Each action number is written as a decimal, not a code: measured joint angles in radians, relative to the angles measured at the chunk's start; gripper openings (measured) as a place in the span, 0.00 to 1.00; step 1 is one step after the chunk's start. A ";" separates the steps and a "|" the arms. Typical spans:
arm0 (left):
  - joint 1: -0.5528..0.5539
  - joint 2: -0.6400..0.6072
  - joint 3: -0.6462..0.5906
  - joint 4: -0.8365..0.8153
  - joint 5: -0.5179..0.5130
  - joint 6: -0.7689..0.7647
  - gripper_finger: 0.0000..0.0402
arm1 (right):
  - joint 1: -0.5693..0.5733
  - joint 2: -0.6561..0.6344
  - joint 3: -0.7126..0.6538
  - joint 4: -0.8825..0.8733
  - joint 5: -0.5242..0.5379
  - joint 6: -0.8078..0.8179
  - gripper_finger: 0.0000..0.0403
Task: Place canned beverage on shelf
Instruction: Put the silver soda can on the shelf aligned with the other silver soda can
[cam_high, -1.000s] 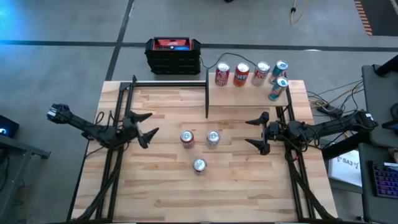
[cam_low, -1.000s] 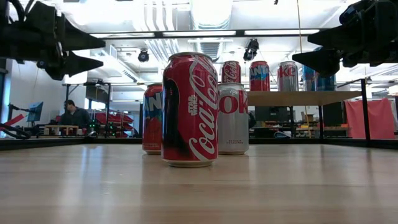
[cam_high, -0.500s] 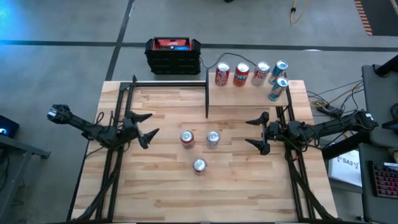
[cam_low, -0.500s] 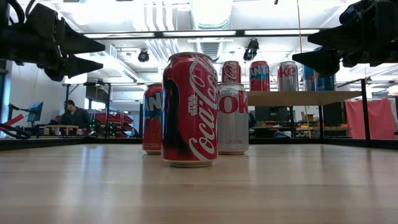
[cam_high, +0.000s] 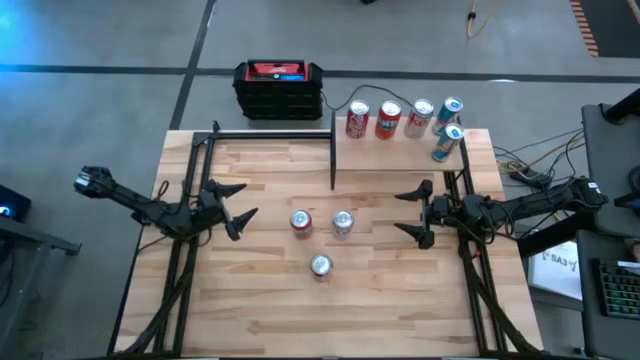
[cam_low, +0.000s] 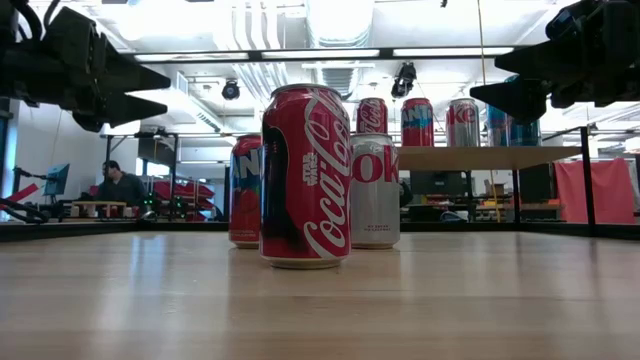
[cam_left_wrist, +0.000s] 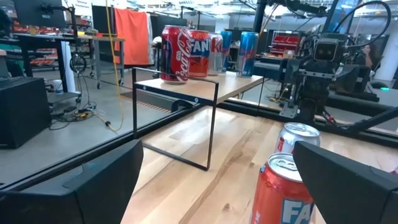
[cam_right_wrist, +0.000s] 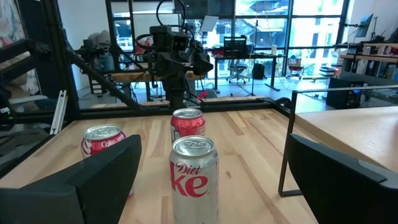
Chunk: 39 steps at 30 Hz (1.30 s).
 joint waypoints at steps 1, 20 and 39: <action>0.000 0.002 0.000 0.000 0.000 0.000 1.00 | 0.000 0.000 0.000 0.000 0.000 0.000 0.95; 0.000 0.098 0.001 -0.043 0.001 0.000 1.00 | 0.000 0.000 0.000 0.000 0.000 0.000 0.95; 0.000 0.125 0.001 -0.043 0.001 0.000 1.00 | 0.000 0.000 0.000 0.000 0.000 0.000 0.95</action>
